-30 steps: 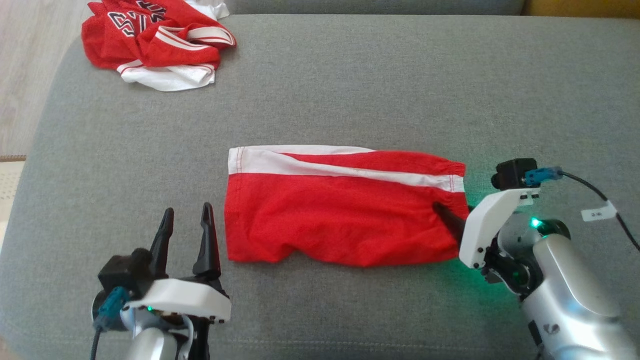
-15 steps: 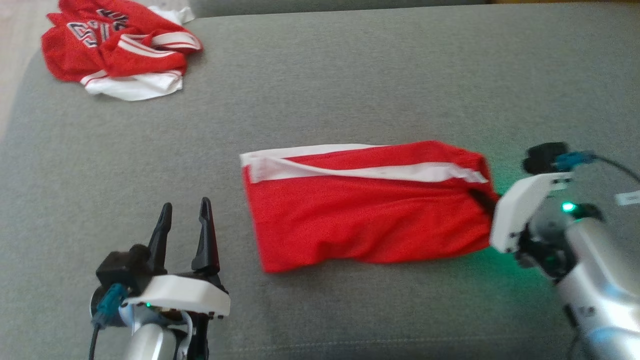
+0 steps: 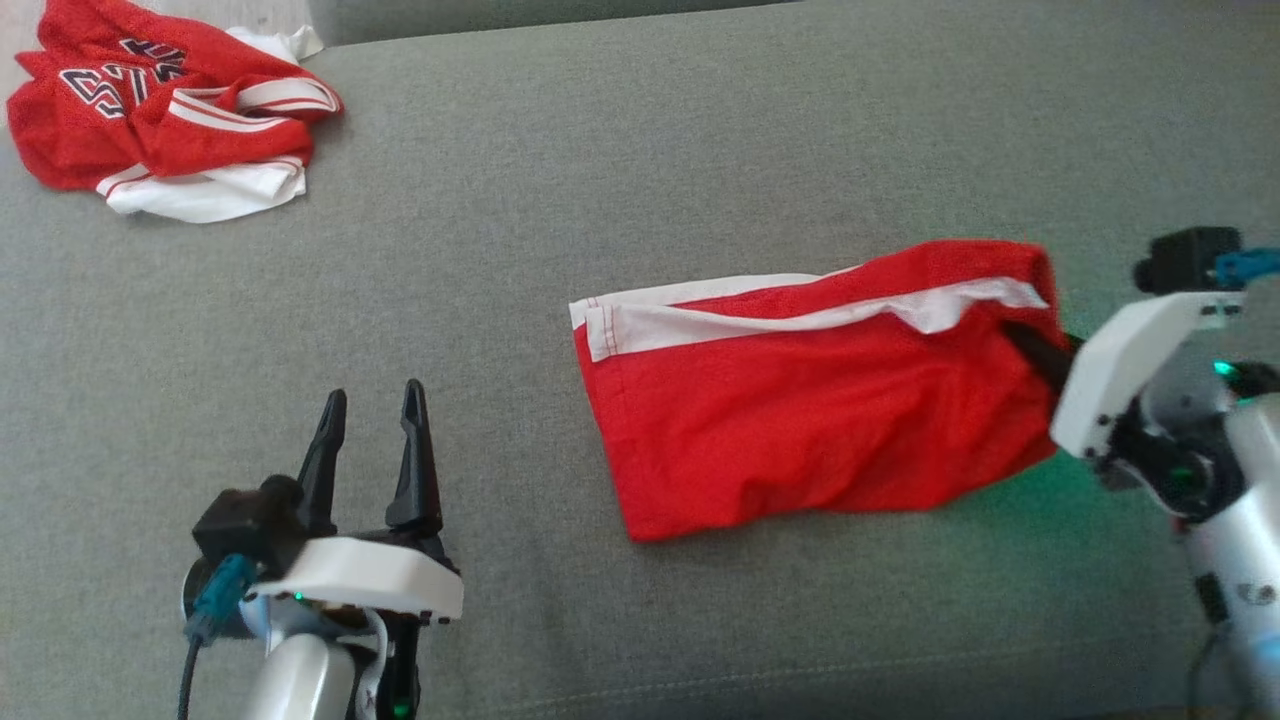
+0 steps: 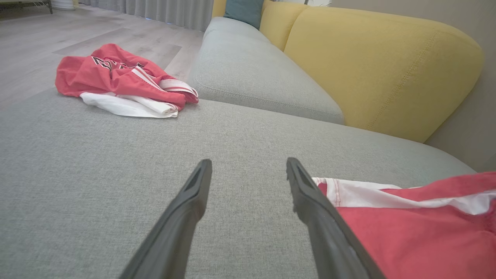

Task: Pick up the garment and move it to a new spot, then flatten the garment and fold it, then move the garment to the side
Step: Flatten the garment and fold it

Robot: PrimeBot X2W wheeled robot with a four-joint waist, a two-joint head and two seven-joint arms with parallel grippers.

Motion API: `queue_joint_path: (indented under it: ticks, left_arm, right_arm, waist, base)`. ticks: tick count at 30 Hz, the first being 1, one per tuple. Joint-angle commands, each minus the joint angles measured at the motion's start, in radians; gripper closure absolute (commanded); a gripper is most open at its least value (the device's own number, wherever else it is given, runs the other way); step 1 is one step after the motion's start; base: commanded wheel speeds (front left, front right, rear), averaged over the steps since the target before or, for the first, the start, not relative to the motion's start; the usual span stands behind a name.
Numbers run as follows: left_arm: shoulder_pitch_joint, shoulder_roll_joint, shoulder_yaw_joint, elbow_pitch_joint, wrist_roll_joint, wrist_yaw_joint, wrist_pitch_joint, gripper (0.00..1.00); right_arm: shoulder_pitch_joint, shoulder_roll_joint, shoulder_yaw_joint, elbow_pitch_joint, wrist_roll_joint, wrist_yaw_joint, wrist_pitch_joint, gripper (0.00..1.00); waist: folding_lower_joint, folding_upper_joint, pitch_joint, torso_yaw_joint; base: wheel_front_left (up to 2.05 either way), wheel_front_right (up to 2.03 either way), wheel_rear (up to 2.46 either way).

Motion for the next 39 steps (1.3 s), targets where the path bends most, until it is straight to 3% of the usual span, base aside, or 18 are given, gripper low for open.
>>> queue_joint_path:
  ticks: [1,6,11,23,24,25,26,27,39]
  left_arm:
    - [-0.036,0.003,0.026,-0.029,0.001,0.005,-0.012,0.0]
    - [-0.037,0.004,0.02,-0.025,-0.003,0.004,-0.012,0.0]
    - [-0.036,0.002,0.016,-0.021,-0.008,0.005,-0.012,0.0]
    - [-0.039,-0.006,0.005,-0.015,-0.019,0.004,-0.013,0.0]
    - [-0.039,-0.007,0.004,-0.013,-0.02,0.004,-0.013,0.0]
    - [-0.038,-0.007,0.003,-0.012,-0.02,0.004,-0.013,0.0]
    - [-0.038,-0.008,0.002,-0.011,-0.021,0.004,-0.013,0.0]
    - [-0.038,-0.009,0.001,-0.009,-0.022,0.005,-0.013,0.0]
    - [-0.035,-0.012,0.008,-0.016,-0.019,0.007,-0.013,0.0]
  right_arm:
    - [-0.006,0.013,0.017,-0.063,0.035,-0.001,0.01,1.0]
    - [0.028,0.074,0.074,-0.201,0.151,-0.001,0.059,1.0]
    - [0.043,0.125,0.118,-0.266,0.18,-0.001,0.067,1.0]
    - [-0.006,0.281,0.167,-0.137,0.098,-0.001,-0.005,1.0]
    - [-0.013,0.291,0.166,-0.119,0.089,-0.001,-0.015,0.8]
    - [-0.019,0.299,0.164,-0.101,0.083,-0.001,-0.025,0.54]
    - [-0.025,0.307,0.161,-0.085,0.077,-0.001,-0.035,0.11]
    - [-0.03,0.314,0.16,-0.072,0.072,-0.001,-0.043,0.0]
    - [-0.05,0.343,0.141,-0.103,0.092,-0.001,-0.158,0.0]
  waist:
    - [0.0,0.0,-0.001,0.001]
    - [0.0,0.0,-0.011,0.021]
    - [0.0,0.0,-0.02,0.045]
    - [0.0,0.0,-0.019,0.106]
    - [0.0,0.0,-0.019,0.111]
    - [0.0,0.0,-0.019,0.116]
    - [0.0,0.0,-0.019,0.12]
    - [0.0,0.0,-0.02,0.124]
    - [0.0,0.0,-0.023,0.118]
  base:
    - [0.0,0.0,0.0]
    - [0.0,0.0,0.0]
    - [0.0,0.0,0.0]
    - [0.0,0.0,0.0]
    - [0.0,0.0,0.0]
    - [0.0,0.0,0.0]
    - [0.0,0.0,0.0]
    - [0.0,0.0,0.0]
    - [0.0,0.0,0.0]
